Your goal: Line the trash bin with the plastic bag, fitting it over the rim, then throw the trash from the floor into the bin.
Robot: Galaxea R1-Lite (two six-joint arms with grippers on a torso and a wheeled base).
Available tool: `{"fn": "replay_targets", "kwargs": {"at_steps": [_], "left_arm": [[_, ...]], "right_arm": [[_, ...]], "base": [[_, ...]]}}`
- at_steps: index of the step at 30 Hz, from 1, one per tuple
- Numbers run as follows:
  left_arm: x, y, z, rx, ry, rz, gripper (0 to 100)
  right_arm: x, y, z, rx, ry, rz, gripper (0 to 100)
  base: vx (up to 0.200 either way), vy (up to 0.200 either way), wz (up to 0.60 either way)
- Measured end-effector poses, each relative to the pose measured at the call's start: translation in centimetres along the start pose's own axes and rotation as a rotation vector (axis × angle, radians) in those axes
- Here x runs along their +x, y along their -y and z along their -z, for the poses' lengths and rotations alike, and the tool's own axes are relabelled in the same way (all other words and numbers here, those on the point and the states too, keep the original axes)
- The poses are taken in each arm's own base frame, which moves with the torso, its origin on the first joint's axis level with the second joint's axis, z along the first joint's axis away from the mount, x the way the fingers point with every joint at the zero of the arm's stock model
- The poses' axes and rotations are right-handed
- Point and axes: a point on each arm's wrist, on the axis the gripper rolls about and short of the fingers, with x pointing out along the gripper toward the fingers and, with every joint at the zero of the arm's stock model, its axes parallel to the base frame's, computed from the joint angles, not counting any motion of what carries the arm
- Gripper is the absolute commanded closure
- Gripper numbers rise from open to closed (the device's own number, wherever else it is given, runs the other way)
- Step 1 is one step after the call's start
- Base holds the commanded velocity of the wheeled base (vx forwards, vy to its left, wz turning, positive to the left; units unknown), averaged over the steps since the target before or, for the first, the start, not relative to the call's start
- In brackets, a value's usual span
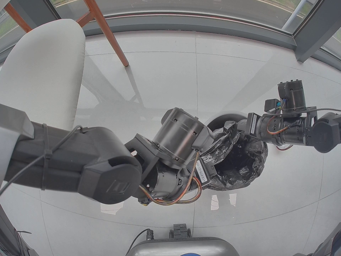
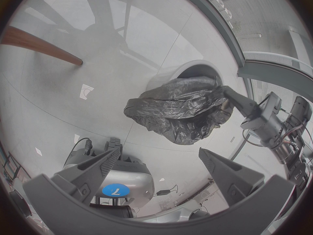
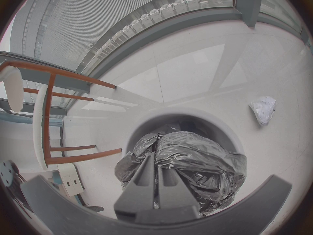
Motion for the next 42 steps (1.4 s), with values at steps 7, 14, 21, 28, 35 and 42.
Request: {"fn": "replay_targets", "kwargs": {"at_steps": [7,14,21,28,35,42], "left_arm": [[0.0,0.0,0.0,0.001,0.001,0.001,0],[0.0,0.0,0.0,0.001,0.001,0.001,0],[0.0,0.0,0.0,-0.002,0.001,0.0,0],[0.0,0.0,0.0,-0.003,0.001,-0.001,0],[0.0,0.0,0.0,-0.001,0.001,0.0,0],[0.0,0.0,0.0,-0.006,0.002,0.0,0]], "right_arm": [[-0.9,-0.2,-1.9,0.01,0.064,-0.03,100],[-1.3,-0.6,-4.7,0.02,0.152,-0.065,100],[-0.7,-0.3,-6.4,0.039,0.193,-0.072,100],[0.1,0.0,-6.5,0.04,0.181,-0.086,100],[0.8,-0.4,-7.6,0.037,0.206,-0.104,100],[1.3,-0.4,-7.8,0.032,0.203,-0.099,0]], "base": [[0.0,0.0,0.0],[0.0,0.0,0.0],[0.0,0.0,0.0],[0.0,0.0,0.0],[0.0,0.0,0.0],[0.0,0.0,0.0]]}}
